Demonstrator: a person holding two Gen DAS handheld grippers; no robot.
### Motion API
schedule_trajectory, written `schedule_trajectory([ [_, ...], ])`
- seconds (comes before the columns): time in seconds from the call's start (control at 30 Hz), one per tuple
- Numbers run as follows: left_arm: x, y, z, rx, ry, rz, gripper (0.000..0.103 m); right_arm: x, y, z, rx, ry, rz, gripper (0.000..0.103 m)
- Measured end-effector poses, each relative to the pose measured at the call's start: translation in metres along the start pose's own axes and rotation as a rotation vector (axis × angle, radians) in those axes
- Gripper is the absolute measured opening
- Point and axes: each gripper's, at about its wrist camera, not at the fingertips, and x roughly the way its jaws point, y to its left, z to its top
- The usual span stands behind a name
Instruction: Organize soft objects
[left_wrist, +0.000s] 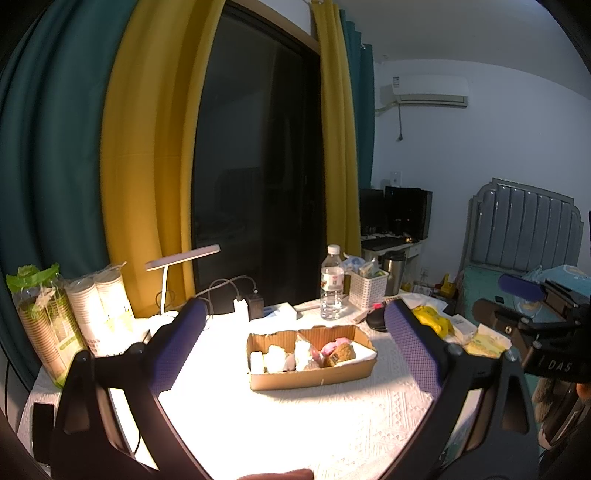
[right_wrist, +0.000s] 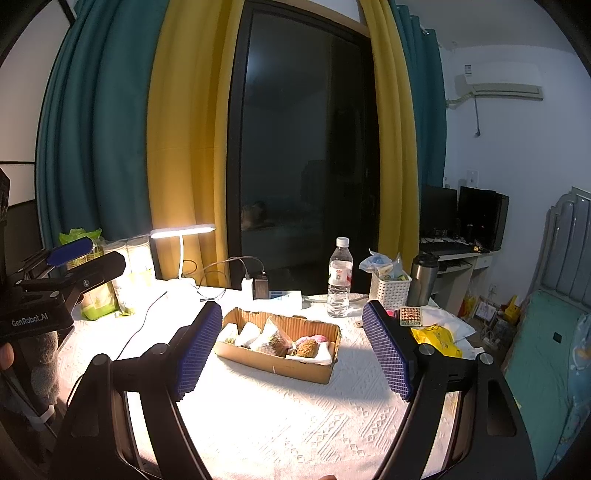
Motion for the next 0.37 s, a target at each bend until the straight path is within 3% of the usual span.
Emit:
schedule_trajectory([
  [0.37, 0.005, -0.005, -0.010, 0.006, 0.008, 0.009, 0.099, 0.001, 0.001, -0.008, -0.007, 0.004, 0.000, 0.081],
])
